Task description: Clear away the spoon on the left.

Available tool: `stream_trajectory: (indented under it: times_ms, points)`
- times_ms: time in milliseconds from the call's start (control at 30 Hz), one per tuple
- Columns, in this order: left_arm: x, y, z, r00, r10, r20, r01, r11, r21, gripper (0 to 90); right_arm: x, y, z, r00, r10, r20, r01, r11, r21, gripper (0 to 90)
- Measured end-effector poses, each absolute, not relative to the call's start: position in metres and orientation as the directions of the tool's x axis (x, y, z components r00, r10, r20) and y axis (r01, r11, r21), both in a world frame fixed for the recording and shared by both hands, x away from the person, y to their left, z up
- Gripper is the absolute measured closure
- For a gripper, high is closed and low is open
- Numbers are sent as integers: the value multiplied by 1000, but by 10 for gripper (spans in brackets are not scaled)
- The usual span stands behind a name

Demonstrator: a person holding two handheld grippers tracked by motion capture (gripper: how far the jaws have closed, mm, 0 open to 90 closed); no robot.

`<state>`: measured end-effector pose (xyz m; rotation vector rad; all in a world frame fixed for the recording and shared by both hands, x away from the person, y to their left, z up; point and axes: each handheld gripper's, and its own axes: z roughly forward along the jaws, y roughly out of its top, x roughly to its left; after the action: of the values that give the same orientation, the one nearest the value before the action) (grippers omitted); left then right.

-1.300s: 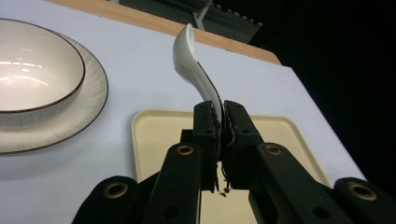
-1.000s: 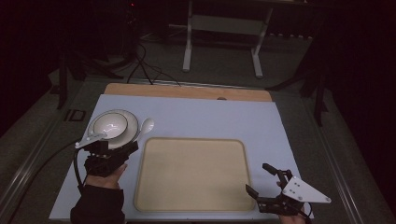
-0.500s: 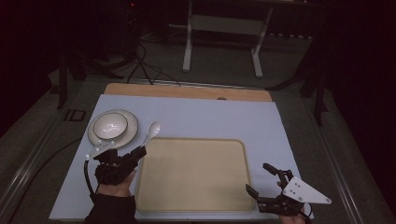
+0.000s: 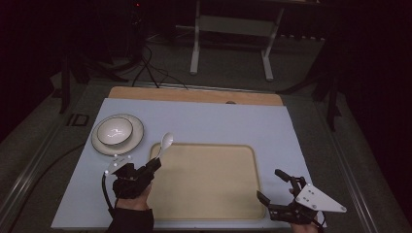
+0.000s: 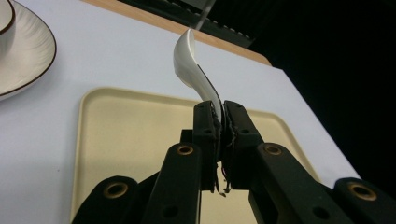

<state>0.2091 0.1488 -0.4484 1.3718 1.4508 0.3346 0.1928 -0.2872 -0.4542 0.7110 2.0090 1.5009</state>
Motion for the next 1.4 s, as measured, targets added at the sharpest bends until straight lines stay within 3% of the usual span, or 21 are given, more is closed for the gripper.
stream_trajectory:
  times_ms: [533,1400]
  points:
    - [203,116,-484,218,878,-426,517,266,813,852,193,-287,-455,-722,685,-99,102,247,964,133]
    - [200,106,-518,162,887,-432,602,258,755,849,192,-284,-455,-729,676,-110,101,265,959,133]
